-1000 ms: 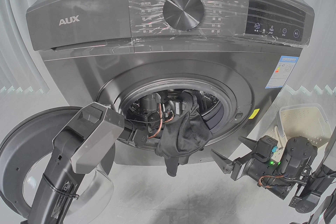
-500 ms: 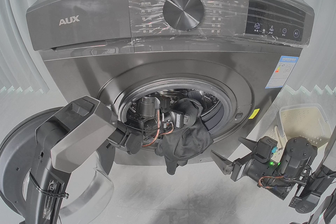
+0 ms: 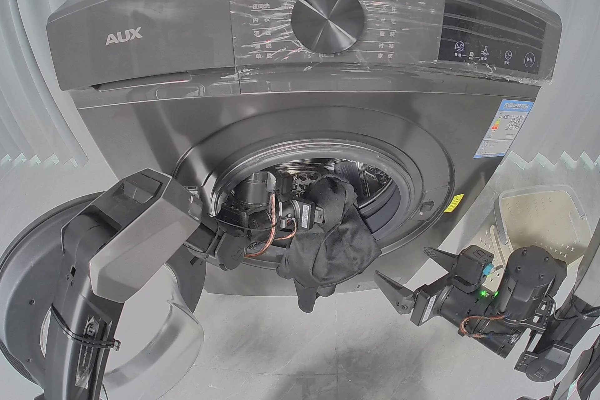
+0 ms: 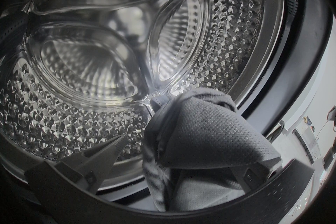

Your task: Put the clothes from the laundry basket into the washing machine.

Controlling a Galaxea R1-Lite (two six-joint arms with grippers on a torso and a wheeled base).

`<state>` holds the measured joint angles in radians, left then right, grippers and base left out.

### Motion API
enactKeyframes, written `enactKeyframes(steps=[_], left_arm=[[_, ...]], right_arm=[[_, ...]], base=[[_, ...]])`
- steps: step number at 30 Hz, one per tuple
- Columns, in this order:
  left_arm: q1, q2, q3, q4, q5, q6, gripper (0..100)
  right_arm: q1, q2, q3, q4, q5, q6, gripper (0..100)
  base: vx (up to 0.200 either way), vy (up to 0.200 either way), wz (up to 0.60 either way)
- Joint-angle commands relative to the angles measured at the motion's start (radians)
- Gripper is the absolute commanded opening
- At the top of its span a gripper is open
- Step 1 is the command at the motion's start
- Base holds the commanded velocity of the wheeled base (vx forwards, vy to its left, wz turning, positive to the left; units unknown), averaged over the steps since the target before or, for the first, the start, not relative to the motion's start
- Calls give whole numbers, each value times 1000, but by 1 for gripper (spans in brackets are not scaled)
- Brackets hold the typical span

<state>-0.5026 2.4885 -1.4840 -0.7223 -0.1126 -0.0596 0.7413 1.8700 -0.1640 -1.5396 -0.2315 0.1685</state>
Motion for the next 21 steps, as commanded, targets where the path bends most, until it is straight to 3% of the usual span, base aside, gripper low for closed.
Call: enactKeyframes(steps=[1, 6, 11, 21], left_arm=[[1, -33, 14, 21, -1, 4, 100], [1, -80, 73, 103, -1, 53, 100], [-4, -96, 97, 109, -6, 61, 100], [-28, -96, 103, 104, -151, 61, 100]], right_arm=[[0, 3, 1, -1, 0, 0, 100], [0, 3, 0, -1, 0, 0, 100], [0, 5, 0, -1, 0, 0, 100], [1, 5, -2, -1, 0, 0, 100]], base=[[0, 0, 0], [0, 0, 0], [0, 0, 0], [0, 0, 0]])
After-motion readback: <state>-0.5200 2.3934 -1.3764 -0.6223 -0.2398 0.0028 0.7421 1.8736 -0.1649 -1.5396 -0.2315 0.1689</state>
